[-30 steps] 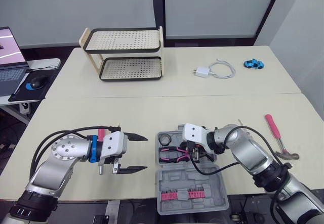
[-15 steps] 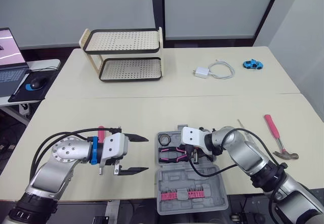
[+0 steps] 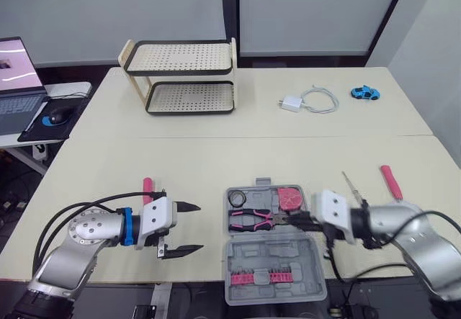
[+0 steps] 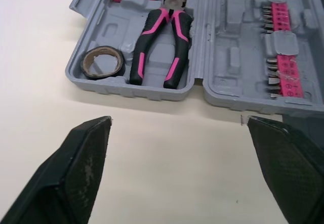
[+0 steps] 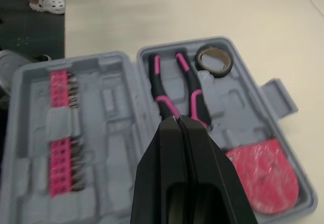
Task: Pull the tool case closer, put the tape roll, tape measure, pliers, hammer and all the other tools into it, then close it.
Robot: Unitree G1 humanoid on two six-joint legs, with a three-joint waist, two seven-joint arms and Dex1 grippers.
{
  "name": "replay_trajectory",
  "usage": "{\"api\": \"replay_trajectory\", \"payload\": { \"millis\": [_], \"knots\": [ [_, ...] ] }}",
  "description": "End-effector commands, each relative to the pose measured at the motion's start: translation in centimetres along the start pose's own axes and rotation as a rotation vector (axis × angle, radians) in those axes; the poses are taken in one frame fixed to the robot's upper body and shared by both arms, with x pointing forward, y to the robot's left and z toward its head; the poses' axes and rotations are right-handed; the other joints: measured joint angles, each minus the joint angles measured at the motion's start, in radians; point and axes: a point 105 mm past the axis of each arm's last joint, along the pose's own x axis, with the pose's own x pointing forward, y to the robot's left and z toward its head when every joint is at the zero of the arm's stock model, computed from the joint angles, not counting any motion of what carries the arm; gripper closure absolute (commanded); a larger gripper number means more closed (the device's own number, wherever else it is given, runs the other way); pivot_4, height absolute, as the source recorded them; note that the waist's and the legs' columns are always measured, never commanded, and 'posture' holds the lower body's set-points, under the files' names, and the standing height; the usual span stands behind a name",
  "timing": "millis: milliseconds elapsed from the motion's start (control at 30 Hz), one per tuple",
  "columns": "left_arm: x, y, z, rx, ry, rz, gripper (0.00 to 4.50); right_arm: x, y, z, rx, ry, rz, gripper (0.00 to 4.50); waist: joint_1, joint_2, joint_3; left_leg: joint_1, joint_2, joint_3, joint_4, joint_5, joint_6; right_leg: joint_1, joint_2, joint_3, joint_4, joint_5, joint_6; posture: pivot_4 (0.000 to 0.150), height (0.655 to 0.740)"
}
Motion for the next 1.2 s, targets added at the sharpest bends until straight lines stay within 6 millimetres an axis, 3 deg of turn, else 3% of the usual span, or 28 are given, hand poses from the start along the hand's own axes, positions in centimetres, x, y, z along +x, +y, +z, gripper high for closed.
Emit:
{"api": "replay_trajectory", "payload": {
  "millis": [33,167,333,367,767,1200],
  "knots": [
    [0.2,-1.0,-1.0,-0.052,0.046,-0.030,1.24,-2.5,0.0,-1.8,0.001,0.092,-0.057,4.50,-0.002,0.000,0.000,0.000,0.000,0.000,0.000,0.000,0.000,0.000,0.000,0.000,0.000,0.000,0.000,0.150,0.7400],
    [1.2,-2.2,-2.2,-0.076,0.100,-0.064,2.63,-3.5,-0.6,-4.5,0.035,0.177,-0.154,4.50,-0.008,0.000,0.000,0.001,0.001,0.001,0.000,0.000,0.000,0.001,0.001,0.000,0.001,0.000,0.000,0.150,0.7400],
    [3.2,-2.5,-2.6,-0.084,0.096,-0.066,4.30,-3.1,-1.0,-6.4,0.050,0.221,-0.187,4.50,-0.006,0.000,0.000,0.001,0.000,0.001,0.000,0.000,0.000,0.001,0.000,0.000,0.001,0.000,0.000,0.150,0.7400],
    [3.5,-2.6,-2.6,-0.083,0.095,-0.066,4.46,-2.9,-1.2,-6.7,0.051,0.224,-0.193,4.50,-0.006,0.000,0.000,0.001,0.000,0.001,0.000,0.000,0.000,0.001,0.000,0.000,0.000,0.000,0.000,0.150,0.7400],
    [7.0,-2.4,-3.1,-0.060,0.080,-0.055,4.46,-0.9,-1.7,-8.0,0.057,0.214,-0.154,4.50,-0.005,0.000,0.000,0.001,-0.001,0.001,0.000,0.000,0.000,0.001,0.000,0.000,0.000,0.000,0.000,0.150,0.7400],
    [8.6,-2.6,-2.2,-0.018,0.049,-0.062,4.46,2.0,-1.6,-8.2,0.047,0.181,-0.072,4.50,-0.005,0.000,-0.001,0.001,-0.001,0.000,0.001,0.000,0.000,0.002,0.000,0.000,0.001,0.000,0.000,0.150,0.7400]
  ]
}}
